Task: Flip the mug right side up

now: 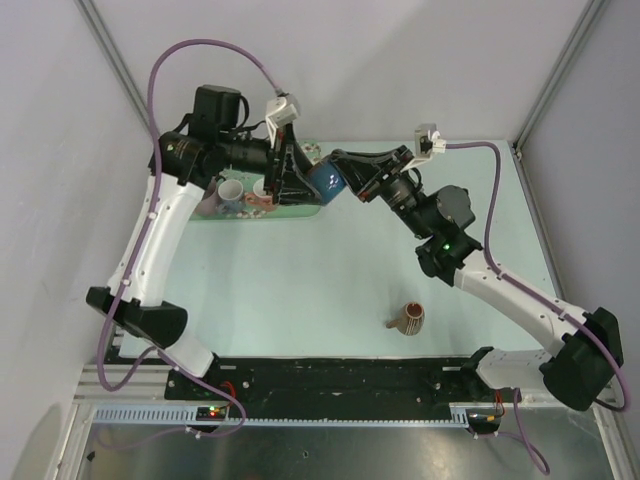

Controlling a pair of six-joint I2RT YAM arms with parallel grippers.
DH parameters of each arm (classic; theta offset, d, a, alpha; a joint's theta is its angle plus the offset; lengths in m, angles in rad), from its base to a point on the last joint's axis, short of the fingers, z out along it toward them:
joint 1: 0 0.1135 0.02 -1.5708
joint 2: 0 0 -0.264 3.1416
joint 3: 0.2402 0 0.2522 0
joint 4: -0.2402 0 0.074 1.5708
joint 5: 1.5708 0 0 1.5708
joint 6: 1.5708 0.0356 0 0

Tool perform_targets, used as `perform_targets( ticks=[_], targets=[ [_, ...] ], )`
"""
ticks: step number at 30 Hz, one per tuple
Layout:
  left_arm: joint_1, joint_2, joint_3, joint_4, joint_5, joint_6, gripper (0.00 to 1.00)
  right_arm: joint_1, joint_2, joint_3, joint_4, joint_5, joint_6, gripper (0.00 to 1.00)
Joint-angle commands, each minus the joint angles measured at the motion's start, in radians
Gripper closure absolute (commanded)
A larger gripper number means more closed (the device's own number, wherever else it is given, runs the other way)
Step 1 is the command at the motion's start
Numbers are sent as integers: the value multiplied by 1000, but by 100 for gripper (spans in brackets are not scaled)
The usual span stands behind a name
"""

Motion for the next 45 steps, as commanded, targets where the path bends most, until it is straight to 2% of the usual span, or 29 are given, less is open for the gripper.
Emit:
perform_targets(
  ticks=[1, 4, 5, 8, 9, 11, 12, 13, 14, 15, 16, 19, 23, 27, 33, 36, 41, 45],
  targets=[
    [-23, 47, 57, 9, 77, -60, 38, 1, 14, 26, 154, 2, 46, 100],
    [-24, 70, 65, 8, 93, -72, 84, -6, 25, 25, 143, -2, 46, 100],
    [-24, 75, 63, 9, 81, -73, 92, -13, 30, 25, 135, -8, 46, 100],
    [-22, 86, 50, 10, -20, -55, 99, -42, 51, 26, 108, -62, 49, 100],
    [-21, 93, 48, 10, -102, -47, 99, -51, 58, 26, 88, -80, 54, 100],
    [-24, 119, 51, 10, -305, -15, 100, -70, 70, 26, 8, -88, 67, 78],
    [-33, 140, 53, 11, -464, 17, 100, -83, 76, 25, -56, -84, 77, 59],
    [-42, 160, 55, 12, -579, 46, 100, -95, 83, 26, -108, -74, 90, 34],
    [-49, 196, 68, 12, -692, 68, 100, -107, 88, 26, -185, -53, 98, 17],
    [-51, 227, 82, 12, -765, 78, 100, -118, 92, 26, -248, -31, 102, 9],
    [-52, 271, 103, 12, -836, 85, 100, -132, 93, 26, -333, 2, 101, 5],
    [-54, 394, 180, 11, -965, 105, 100, -168, 88, 25, -547, 119, 90, 1],
    [-54, 584, 332, 12, -1033, 124, 100, -214, 74, 25, -765, 221, 53, 1],
    [-49, 715, 426, 22, -1042, 129, 100, -232, 51, 24, -891, 258, -1, 1],
    [-22, 824, 433, 64, -958, 101, 100, -231, 9, 18, -1010, 283, -66, 1],
    [-9, 854, 427, 80, -900, 79, 100, -220, -12, 7, -1036, 192, -190, 0],
    [10, 891, 387, 97, -841, 80, 100, -160, -83, -31, -1052, -74, -480, 1],
    [33, 920, 372, 105, -793, 62, 100, -101, -115, -34, -1094, -140, -589, 1]
  ],
)
